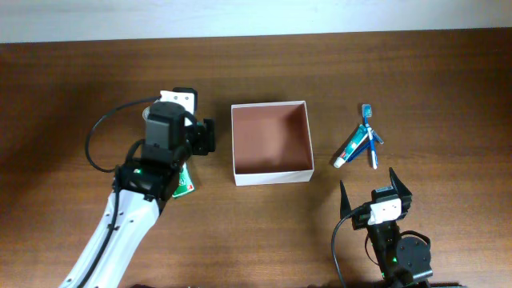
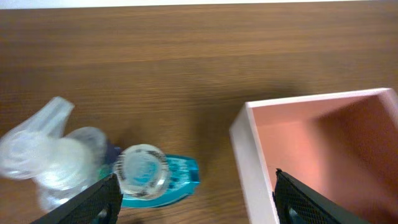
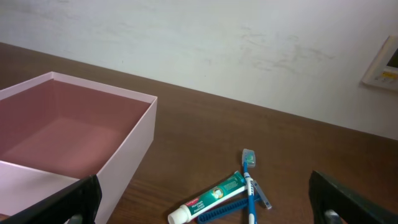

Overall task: Pack container
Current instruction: 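Move the left gripper forward over the teal Listerine bottle, then lower the left gripper and close it on the Listerine cap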

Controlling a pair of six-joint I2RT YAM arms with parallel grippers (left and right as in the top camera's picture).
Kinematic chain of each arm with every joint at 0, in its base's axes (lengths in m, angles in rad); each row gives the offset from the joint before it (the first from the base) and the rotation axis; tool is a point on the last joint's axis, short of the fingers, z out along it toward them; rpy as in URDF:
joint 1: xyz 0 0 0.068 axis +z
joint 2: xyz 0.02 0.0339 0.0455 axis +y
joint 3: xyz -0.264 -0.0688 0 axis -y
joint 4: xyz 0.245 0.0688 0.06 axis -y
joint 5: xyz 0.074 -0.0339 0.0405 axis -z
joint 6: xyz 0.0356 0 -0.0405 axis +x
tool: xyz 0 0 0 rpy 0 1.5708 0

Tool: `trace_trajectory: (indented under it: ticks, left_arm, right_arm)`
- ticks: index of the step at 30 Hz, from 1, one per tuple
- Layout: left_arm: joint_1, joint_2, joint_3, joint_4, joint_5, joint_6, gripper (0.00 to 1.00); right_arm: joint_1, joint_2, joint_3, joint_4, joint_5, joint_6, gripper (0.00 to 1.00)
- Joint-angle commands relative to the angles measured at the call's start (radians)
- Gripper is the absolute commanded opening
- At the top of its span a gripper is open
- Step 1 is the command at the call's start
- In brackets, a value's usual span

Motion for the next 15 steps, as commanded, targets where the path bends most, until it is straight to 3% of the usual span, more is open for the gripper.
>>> trace_trajectory:
  ticks: [1,15]
  left_arm:
    - [-0.009,0.014,0.013,0.006,-0.157,-0.074,0.79]
    - [-0.009,0.102,0.013,0.050,-0.219,-0.088,0.80]
  right_arm:
    - [-0.006,-0.006,-0.005,-0.008,0.005,0.005,0.99]
    - [-0.006,-0.006,-0.005,-0.008,0.005,0.005,0.98]
